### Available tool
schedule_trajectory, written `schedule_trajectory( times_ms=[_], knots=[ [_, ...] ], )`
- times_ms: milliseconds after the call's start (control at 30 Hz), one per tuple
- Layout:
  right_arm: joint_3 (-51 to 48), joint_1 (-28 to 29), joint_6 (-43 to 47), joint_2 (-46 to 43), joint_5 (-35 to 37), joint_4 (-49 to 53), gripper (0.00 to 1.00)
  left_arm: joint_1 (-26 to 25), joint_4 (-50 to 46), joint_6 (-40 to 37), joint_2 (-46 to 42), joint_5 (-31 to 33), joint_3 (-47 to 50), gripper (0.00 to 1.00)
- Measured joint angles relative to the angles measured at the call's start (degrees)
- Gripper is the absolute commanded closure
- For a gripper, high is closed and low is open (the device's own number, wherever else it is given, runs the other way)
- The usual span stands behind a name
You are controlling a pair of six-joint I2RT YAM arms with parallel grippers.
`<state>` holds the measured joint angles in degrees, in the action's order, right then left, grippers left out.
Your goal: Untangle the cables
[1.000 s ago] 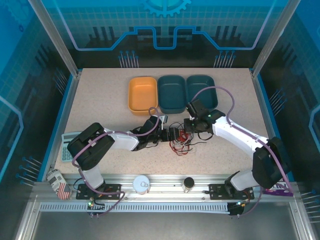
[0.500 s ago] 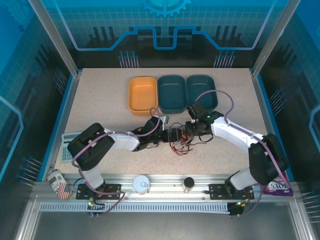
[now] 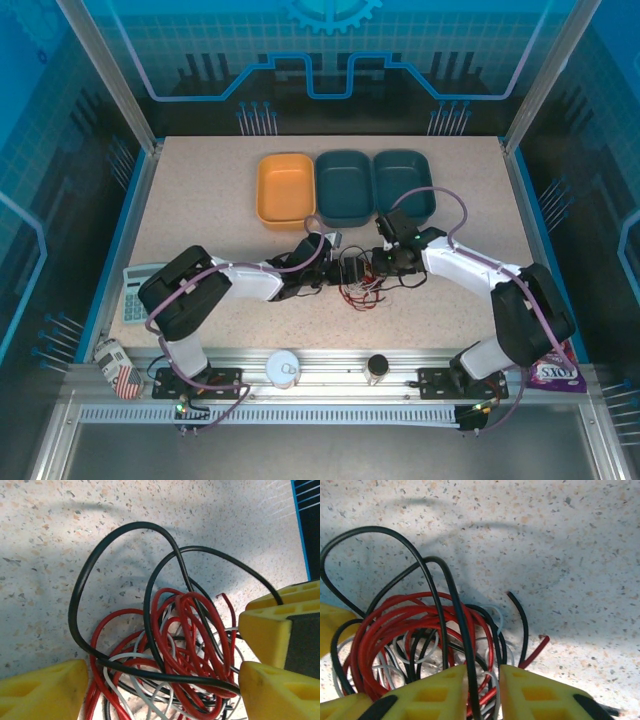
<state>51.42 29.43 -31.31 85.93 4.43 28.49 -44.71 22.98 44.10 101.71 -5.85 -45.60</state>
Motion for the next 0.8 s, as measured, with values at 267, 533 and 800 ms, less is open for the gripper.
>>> schedule_trajectory(
  times_ms=[267, 533, 800],
  knots=[
    [0.00, 0.61, 0.70, 0.02, -0.44, -1.16, 1.00, -0.04, 1.09, 0.52, 0.63, -0.02, 0.00, 0.59],
    [0.11, 4.17, 0.13, 0.02, -0.46, -1.16, 1.00, 1.33, 2.60, -0.61, -1.14, 0.00, 2.64, 0.73],
    [4.96, 8.00, -0.66, 0.02, -0.39, -0.48, 1.00, 6.45, -1.90, -3.41, -11.47, 2.51, 8.72, 0.71]
  ],
)
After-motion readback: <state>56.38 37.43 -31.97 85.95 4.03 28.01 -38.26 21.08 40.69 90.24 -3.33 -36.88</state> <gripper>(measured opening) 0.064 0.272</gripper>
